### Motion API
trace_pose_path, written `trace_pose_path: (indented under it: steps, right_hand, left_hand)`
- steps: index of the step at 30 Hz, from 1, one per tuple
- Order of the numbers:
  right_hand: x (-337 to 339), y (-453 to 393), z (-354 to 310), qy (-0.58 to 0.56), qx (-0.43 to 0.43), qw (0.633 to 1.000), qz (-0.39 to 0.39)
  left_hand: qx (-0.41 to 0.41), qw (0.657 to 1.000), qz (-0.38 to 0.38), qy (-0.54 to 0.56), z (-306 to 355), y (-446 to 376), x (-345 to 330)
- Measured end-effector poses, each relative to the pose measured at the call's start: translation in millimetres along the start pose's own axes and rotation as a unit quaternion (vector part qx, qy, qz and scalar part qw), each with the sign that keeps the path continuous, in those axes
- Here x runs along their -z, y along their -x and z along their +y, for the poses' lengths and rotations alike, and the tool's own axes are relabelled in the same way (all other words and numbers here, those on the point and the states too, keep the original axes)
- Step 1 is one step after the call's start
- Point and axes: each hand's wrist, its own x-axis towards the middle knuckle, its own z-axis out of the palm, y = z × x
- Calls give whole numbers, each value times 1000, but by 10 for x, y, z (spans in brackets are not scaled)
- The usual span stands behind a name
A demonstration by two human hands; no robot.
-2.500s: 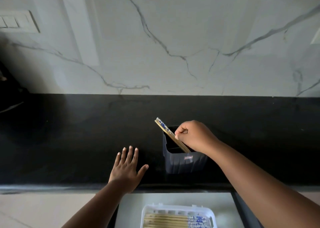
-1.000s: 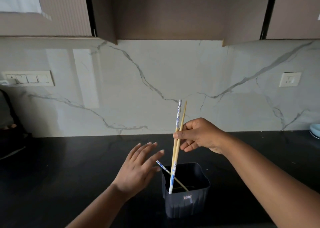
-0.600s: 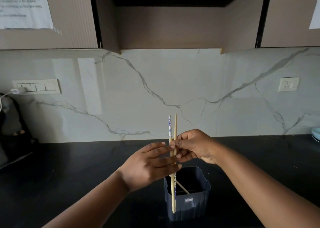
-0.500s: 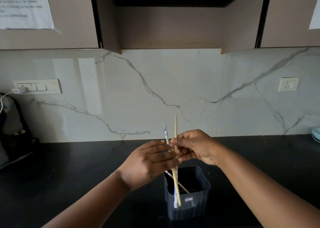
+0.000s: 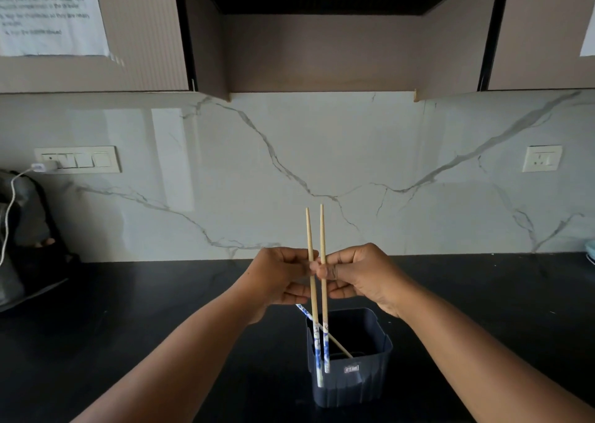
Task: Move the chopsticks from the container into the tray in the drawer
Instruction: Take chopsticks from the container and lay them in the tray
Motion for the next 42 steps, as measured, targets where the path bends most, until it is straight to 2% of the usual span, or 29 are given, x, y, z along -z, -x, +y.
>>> trace_pose_path:
  steps: [6,12,16,19,21,23,26,29,32,36,38,42]
  right_hand:
    - [-80,32,199,31,-42,999,1]
    - [-109,37,318,42,-60,997,-1]
    - [-85,35,433,19,-95,995,-2]
    - [-73,59,568,-19,-126,992,5]
    - [-68,95,671,-20,-130,991,6]
    - [-78,159,817,24,-125,992,-9]
    - [-142,310,1192,127,-126,983,-32]
    - [-245,528,1700,225,-127,962,-90]
    - [-331,728,2167,329,-151,918,-162]
    - [-421,876,2665,394,-180,873,-224]
    - [-480,903,2846,419,-184,854,-247]
    - [-599,904,3099,448,-193,826,-284]
  left_hand:
    - [26,999,-37,22,-90,24,-80]
    - [39,999,-8,5,-221,-19,-139]
    - [29,999,-12,8,-387,-73,-162]
    - [-4,999,-20,-35,-532,-111,-190]
    - [-60,992,20,-109,-674,-134,-178]
    - [-105,978,80,-161,-898,-162,-129]
    - [-116,970,160,-144,-1331,-229,-23]
    - [-113,944,183,-249,-1742,-272,5]
    - [-122,910,133,-374,-2172,-362,19]
    - [48,828,42,-558,-2755,-366,-7]
    - [56,809,46,-583,-2919,-354,-20]
    - [52,805,50,-589,-2929,-410,9]
